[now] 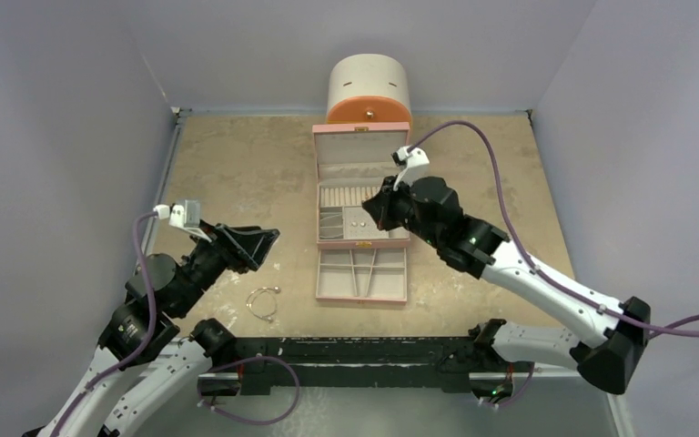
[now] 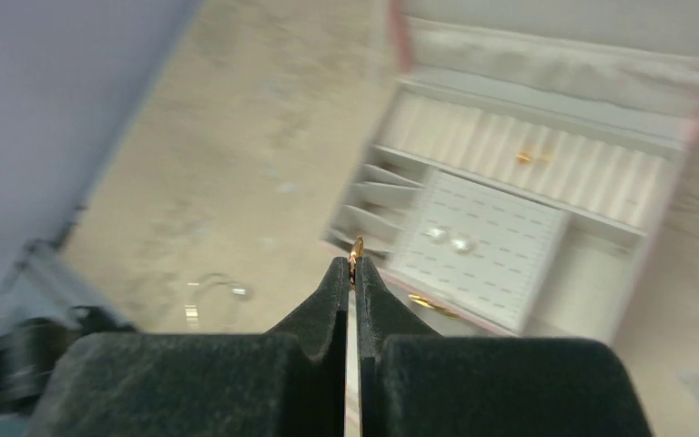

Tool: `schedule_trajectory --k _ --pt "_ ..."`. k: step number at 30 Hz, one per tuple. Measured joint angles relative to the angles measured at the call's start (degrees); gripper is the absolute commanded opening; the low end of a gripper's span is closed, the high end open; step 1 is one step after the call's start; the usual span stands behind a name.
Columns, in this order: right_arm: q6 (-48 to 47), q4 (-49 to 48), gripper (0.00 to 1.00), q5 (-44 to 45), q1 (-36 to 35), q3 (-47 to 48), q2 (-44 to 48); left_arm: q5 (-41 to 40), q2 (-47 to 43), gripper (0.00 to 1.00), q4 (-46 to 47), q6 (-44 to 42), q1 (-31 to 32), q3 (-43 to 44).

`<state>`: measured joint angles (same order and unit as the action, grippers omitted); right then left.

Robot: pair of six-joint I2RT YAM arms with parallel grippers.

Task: Organize the mixed jewelry
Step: Place the jewelry in the jewelry box.

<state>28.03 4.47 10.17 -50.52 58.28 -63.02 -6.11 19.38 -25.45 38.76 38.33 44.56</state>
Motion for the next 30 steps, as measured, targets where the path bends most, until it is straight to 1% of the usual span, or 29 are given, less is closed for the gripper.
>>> schedule_trajectory --k 5,10,23,30 --pt "-4.81 9.46 0.00 1.64 6.82 2.93 -7.61 -2.80 -0.04 0.59 -4.11 -2.97 0.00 0.13" --pt "-7.76 13.51 0.00 2.05 10.82 4.22 -14.10 -5.11 -1.38 0.59 -5.77 -5.01 0.00 -0.31" --pt "-9.27 14.47 0.00 0.11 15.69 13.33 -27.54 -6.75 -1.53 0.60 -6.47 -7.96 0.00 -0.63" --pt "-9.01 13.81 0.00 -0.98 16.94 15.45 -33.07 -6.75 -2.16 0.60 -6.51 -7.98 0.00 -1.38"
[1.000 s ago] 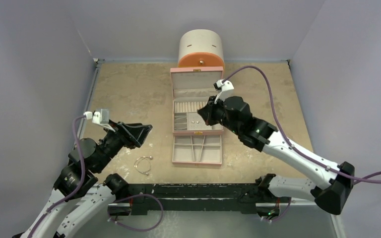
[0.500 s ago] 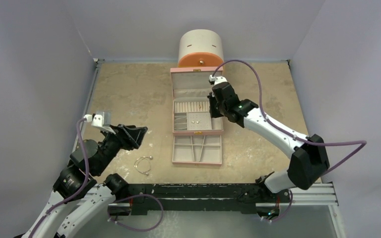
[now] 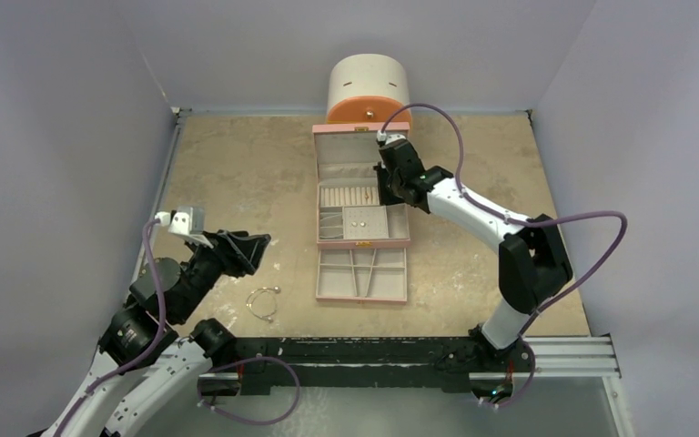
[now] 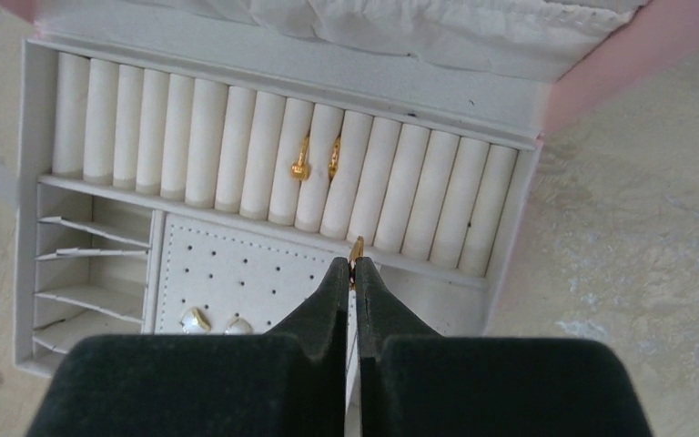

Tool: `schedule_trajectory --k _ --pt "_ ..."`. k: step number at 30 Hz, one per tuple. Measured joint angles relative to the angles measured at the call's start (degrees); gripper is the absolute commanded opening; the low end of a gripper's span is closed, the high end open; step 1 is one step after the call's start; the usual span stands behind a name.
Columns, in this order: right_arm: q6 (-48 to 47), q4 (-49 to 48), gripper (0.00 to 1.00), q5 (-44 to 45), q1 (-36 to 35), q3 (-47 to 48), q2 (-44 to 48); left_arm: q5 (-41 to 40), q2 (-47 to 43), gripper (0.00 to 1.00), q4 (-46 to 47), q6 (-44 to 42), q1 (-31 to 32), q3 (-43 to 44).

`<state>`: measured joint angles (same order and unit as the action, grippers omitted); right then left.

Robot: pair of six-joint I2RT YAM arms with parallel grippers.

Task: Organize the mixed jewelry
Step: Place the jewelry in the jewelry box.

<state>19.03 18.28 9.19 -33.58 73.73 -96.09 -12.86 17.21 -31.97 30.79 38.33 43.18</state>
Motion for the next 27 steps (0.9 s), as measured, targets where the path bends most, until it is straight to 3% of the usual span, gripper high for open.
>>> schedule_trajectory --k 27 --pt "2.01 -4.59 0.00 -0.94 1.46 2.47 -7.37 -0.50 -1.36 0.61 0.07 0.00 0.00 -0.02"
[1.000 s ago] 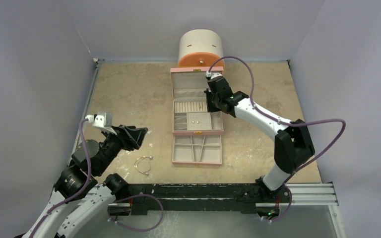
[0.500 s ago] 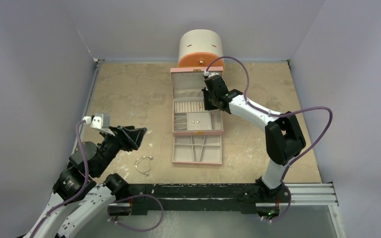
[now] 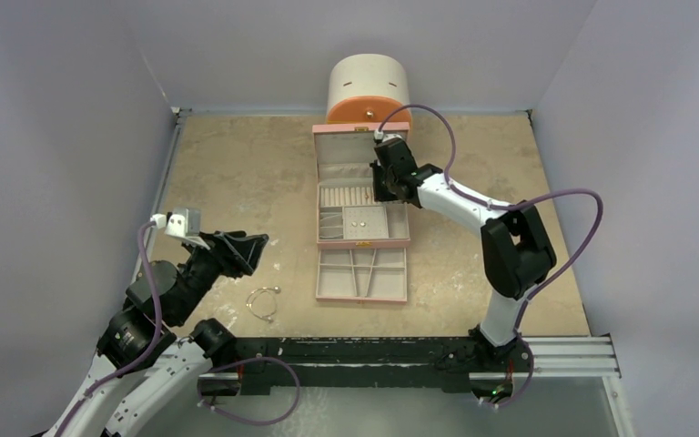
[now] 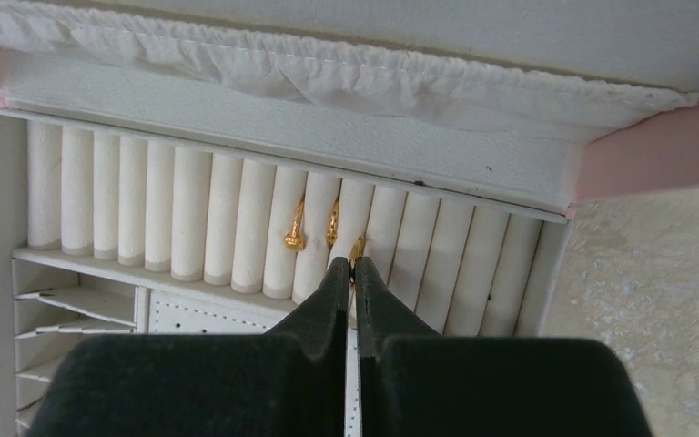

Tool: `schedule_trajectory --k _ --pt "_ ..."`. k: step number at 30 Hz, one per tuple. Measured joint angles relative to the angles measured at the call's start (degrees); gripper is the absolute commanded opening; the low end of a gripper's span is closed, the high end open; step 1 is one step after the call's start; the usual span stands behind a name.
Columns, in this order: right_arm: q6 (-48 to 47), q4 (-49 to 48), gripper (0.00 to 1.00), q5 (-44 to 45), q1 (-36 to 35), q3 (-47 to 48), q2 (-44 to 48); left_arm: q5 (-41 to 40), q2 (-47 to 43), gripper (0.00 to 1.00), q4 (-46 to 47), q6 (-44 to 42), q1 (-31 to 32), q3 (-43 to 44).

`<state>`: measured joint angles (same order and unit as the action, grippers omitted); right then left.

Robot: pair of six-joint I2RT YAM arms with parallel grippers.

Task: Organize the mixed jewelry
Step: Place the jewelry in the jewelry box.

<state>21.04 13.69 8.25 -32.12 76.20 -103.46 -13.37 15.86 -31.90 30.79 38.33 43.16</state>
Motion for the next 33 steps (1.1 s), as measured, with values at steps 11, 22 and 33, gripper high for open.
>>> schedule_trajectory --k 11,22,33 --pt "0.79 -1.55 0.00 1.70 -0.07 0.07 -2.32 -0.35 -0.02 0.61 0.00 0.00 0.00 0.00" --pt "1.42 -2.58 0.00 2.95 -0.20 0.35 -3.80 -0.37 -0.02 0.61 0.00 0.00 0.00 0.00" --pt "1.84 -2.43 0.23 2.99 -0.24 0.33 -3.10 -0.37 0.15 0.61 0.02 0.00 -0.04 0.00"
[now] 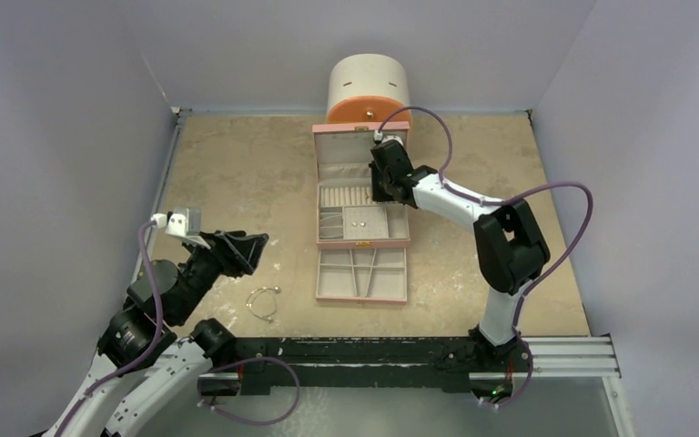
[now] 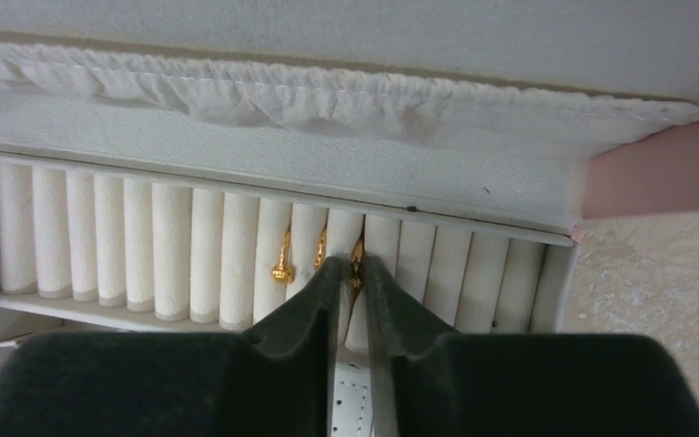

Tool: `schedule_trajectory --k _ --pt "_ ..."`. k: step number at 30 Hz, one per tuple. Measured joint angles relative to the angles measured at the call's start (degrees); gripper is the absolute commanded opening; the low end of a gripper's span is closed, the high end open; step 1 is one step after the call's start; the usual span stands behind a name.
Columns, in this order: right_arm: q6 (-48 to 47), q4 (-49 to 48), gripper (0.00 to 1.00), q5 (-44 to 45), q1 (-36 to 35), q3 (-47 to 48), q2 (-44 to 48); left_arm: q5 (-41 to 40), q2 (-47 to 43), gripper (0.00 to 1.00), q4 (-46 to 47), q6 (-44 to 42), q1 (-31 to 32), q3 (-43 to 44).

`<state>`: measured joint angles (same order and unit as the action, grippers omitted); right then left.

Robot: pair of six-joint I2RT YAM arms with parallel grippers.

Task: Organize the mixed jewelry
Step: Place the jewelry in the jewelry box, then pick up the jewelry from the center of the board.

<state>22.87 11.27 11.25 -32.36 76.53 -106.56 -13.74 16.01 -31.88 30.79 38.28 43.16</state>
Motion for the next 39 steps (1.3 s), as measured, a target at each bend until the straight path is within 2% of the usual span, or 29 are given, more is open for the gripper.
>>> schedule_trajectory --k 6,16,25,29,39 --pt "0.04 0.68 0.28 0.04 0.22 -0.42 3.74 0.02 0.96 0.61 -0.02 0.00 -0.07 0.00" --pt "0.09 0.39 0.31 -0.42 0.55 -6.10 17.11 -2.19 3.50 0.60 -0.57 1.53 -0.37 0.00" --pt "0.24 0.61 0.33 -1.86 0.55 -13.55 28.94 -9.14 15.91 0.59 -7.89 13.51 -0.37 0.13" --pt "0.26 0.44 0.34 -2.71 0.55 -16.37 32.54 -9.11 19.06 0.53 -9.90 18.91 -0.37 -0.46" --pt "0.68 -0.48 0.36 -4.96 0.55 -23.21 36.83 -4.76 21.70 0.51 -8.96 36.24 -0.37 -15.74"
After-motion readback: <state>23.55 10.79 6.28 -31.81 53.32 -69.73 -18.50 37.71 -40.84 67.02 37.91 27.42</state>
